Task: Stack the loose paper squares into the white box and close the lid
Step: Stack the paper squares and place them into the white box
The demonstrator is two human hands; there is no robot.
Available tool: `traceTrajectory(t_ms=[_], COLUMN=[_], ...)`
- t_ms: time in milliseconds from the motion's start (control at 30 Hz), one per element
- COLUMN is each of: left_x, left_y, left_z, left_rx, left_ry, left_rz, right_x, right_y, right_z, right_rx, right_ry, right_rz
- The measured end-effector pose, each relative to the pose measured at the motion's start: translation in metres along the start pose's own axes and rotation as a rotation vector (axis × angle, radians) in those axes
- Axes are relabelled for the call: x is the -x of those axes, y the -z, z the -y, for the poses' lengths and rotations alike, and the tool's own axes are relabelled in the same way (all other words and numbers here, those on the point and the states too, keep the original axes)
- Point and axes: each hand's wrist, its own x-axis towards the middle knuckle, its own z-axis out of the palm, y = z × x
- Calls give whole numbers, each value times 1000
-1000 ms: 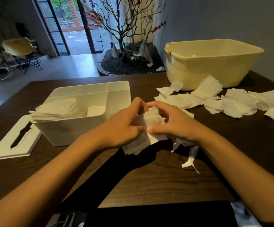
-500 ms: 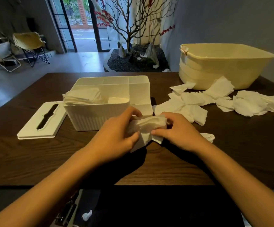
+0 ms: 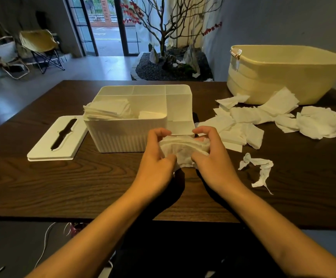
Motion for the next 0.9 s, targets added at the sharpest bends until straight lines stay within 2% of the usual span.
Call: traceTrajectory(t_ms=[167, 333, 400, 500, 600, 667, 733, 800, 900], left_x=[-2, -4, -4, -4, -8, -12, -16, -18, -22], left_y=[-3, -4, -2, 6, 13, 19, 23, 28, 33], left_z=[5, -4, -4, -1, -10, -20, -26, -30, -42], left_rx=[54, 37, 25, -97, -206, -370, -538, -607, -662], left_ry=[-5, -119, -94, 0, -23, -45, 3, 50, 18], left_rz=[-38, 61, 103, 110, 130, 201, 285, 315, 302], right_x=[2, 1, 1, -1, -4, -7, -10, -12, -16], right_y=[5, 6, 7, 16, 22, 26, 30, 32, 33], right_z=[-5, -1, -2, -1, 2, 4, 6, 9, 22], right_rx=[23, -15, 33, 114, 152, 170, 181, 154, 103], right_ry=[0, 16, 21, 3, 28, 55, 48, 58, 112], right_rz=[-12, 42, 70, 111, 111, 98, 102, 94, 97])
